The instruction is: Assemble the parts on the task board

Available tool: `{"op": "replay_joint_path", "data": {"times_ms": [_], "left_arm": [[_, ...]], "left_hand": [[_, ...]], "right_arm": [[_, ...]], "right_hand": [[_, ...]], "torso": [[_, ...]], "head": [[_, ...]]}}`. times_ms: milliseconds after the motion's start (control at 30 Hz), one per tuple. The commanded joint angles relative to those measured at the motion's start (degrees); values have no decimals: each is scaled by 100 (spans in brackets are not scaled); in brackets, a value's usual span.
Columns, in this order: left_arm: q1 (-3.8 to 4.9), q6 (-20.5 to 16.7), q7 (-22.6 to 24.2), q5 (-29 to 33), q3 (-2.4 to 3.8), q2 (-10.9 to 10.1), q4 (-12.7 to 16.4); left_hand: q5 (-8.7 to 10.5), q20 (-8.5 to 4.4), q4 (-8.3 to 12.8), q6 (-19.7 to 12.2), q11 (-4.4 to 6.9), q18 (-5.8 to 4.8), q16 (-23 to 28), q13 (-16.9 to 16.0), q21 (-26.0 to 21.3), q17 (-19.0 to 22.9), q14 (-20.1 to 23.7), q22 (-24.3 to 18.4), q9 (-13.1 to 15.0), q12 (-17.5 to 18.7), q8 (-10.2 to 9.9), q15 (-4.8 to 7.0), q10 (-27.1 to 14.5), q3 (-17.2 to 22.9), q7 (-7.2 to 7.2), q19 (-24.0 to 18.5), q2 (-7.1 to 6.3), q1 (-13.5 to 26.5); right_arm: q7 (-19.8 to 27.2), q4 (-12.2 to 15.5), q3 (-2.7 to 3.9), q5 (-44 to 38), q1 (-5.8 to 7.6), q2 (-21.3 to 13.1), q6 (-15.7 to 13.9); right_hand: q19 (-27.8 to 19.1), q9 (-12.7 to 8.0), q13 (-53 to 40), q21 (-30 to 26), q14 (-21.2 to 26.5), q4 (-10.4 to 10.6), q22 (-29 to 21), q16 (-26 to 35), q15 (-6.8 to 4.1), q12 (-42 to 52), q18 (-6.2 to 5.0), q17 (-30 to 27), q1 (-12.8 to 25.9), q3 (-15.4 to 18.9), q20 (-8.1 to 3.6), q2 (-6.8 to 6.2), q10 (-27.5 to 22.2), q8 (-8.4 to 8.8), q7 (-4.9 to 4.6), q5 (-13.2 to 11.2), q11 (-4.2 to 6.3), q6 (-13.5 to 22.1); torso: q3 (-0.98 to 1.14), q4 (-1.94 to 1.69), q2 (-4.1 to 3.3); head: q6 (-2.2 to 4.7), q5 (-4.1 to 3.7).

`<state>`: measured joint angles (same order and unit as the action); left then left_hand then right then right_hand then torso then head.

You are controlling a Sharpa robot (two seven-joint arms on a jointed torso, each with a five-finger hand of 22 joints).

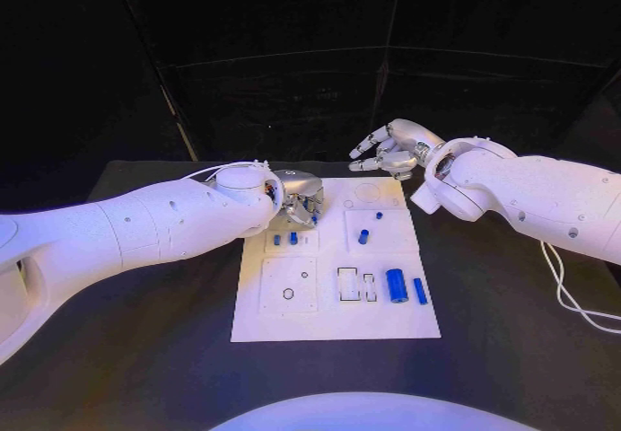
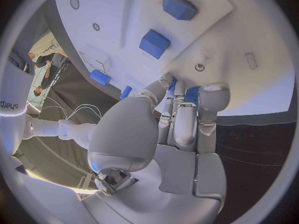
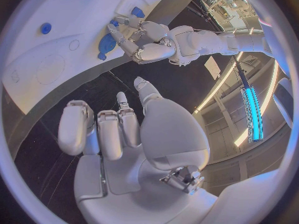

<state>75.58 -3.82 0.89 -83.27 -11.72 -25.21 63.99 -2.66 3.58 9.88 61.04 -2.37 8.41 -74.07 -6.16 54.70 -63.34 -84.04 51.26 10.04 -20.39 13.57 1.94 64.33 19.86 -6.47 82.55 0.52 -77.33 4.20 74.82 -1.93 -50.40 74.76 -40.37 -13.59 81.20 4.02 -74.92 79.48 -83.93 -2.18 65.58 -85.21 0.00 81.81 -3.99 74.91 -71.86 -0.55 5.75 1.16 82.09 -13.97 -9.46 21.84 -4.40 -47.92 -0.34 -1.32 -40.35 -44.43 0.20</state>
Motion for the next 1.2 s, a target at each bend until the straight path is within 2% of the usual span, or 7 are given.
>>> {"op": "replay_joint_path", "data": {"times_ms": [33, 500, 867, 1067, 1200], "left_arm": [[-34, 35, 31, -115, -22, -16, 18], [-37, -387, 148, -67, 3, -211, 265], [-40, -739, 193, -32, 70, -565, 663], [-42, -744, 139, 24, 126, -808, 880], [-43, -712, 82, 83, 143, -1005, 1016]], "left_hand": [[-7, -24, -5, 31, -9, -88, -24, -4, 44, -9, -152, 17, 11, -12, 17, 41, 34, 36, -4, 37, 66, -43], [-7, -32, 18, 24, -26, -102, -42, 21, 74, -22, -154, 57, -20, 61, -36, 35, 43, 83, -23, 43, 21, -9], [-7, -30, 42, 17, -42, -108, -59, 39, 79, -39, -154, 69, -46, 113, -78, 24, 50, 138, -44, 41, 0, -2], [-6, -29, 46, 23, -44, -110, -58, 42, 84, -34, -153, 76, -51, 123, -84, 21, 57, 147, -46, 42, -12, 7], [-6, -29, 46, 26, -46, -111, -61, 43, 85, -38, -154, 77, -53, 127, -87, 20, 60, 149, -48, 42, -18, 13]], "right_arm": [[55, 3, 3, -3, 11, 4, 8], [59, 3, 3, -3, 11, -6, 4], [63, -11, 3, -3, 10, -18, 2], [64, -12, 3, -3, 10, -24, 4], [63, -12, 3, -3, 10, -33, 3]], "right_hand": [[-9, -8, -449, -34, -395, 48, -6, 22, -28, -6, -55, 548, 15, 6, -17, 61, -12, -28, -3, 36, 2, 39], [-9, -8, -451, -34, -395, 49, -5, 21, -28, -4, -55, 549, 16, 6, -17, 62, -10, -29, -3, 38, 2, 39], [-9, -8, -451, -34, -395, 49, -5, 21, -28, -4, -55, 549, 16, 6, -17, 62, -10, -29, -3, 38, 2, 39], [-9, -8, -451, -34, -395, 49, -5, 21, -28, -4, -55, 549, 16, 6, -17, 62, -10, -29, -3, 38, 2, 39], [-9, -8, -451, -34, -395, 49, -5, 21, -28, -4, -55, 549, 16, 6, -17, 62, -10, -29, -3, 38, 2, 39]], "torso": [[1, -10, 1], [-2, -13, 3], [-9, -13, 0], [-5, -14, 2], [-4, -12, 2]], "head": [[-3, 0], [20, 8], [35, 10], [38, 26], [33, 31]]}}
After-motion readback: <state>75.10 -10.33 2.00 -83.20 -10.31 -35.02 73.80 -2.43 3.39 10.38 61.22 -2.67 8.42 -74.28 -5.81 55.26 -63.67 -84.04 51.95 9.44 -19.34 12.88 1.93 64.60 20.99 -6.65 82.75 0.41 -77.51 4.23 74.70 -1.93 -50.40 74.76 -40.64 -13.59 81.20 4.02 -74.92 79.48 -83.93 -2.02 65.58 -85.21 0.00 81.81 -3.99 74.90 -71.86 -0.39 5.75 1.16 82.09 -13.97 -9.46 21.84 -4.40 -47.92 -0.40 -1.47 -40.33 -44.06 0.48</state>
